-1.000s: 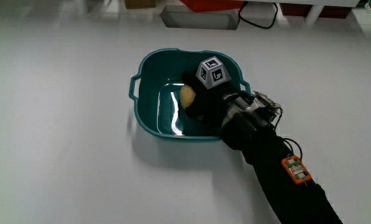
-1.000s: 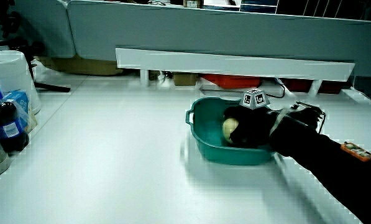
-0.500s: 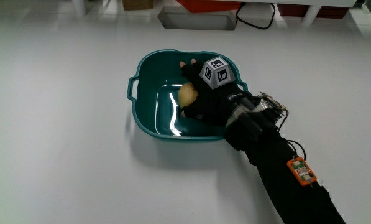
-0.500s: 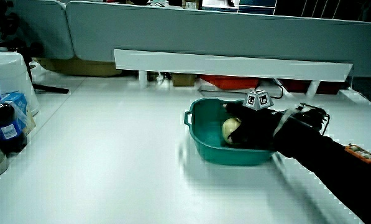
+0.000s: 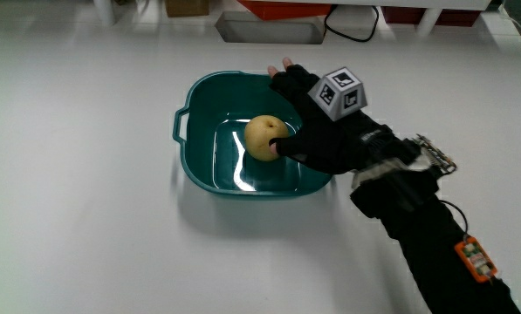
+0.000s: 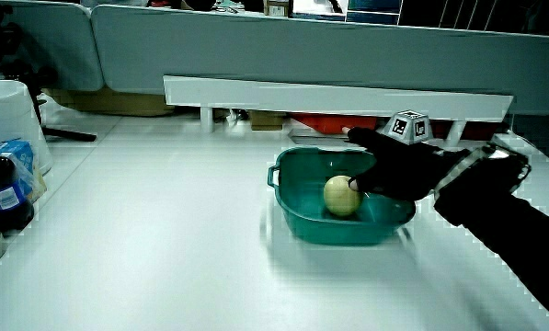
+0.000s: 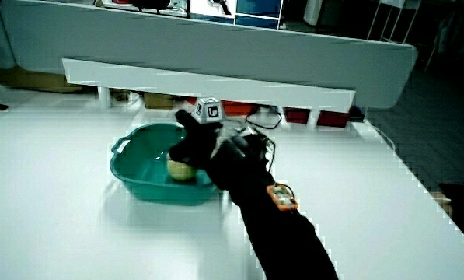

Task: Place pear into plate

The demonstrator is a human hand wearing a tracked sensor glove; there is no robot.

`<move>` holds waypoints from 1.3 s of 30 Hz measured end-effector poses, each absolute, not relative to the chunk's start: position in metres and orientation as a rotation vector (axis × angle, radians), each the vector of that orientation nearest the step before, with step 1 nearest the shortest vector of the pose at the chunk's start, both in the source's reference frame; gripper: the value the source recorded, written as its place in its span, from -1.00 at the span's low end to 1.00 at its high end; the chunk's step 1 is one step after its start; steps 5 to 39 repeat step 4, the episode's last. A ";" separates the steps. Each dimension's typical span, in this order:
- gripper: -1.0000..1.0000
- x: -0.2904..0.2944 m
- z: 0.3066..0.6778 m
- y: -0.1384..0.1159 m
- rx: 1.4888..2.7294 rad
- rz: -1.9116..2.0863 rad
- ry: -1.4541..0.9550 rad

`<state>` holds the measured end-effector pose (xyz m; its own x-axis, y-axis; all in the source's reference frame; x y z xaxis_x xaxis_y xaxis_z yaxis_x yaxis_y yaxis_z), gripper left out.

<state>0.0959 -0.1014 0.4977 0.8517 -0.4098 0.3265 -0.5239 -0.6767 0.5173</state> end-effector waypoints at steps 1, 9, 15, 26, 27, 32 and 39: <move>-1.00 0.102 0.497 -0.099 2.424 0.240 -0.669; -1.00 0.121 0.496 -0.093 2.477 0.231 -0.643; -1.00 0.121 0.496 -0.093 2.477 0.231 -0.643; -1.00 0.121 0.496 -0.093 2.477 0.231 -0.643; -1.00 0.121 0.496 -0.093 2.477 0.231 -0.643; -1.00 0.121 0.496 -0.093 2.477 0.231 -0.643; -1.00 0.121 0.496 -0.093 2.477 0.231 -0.643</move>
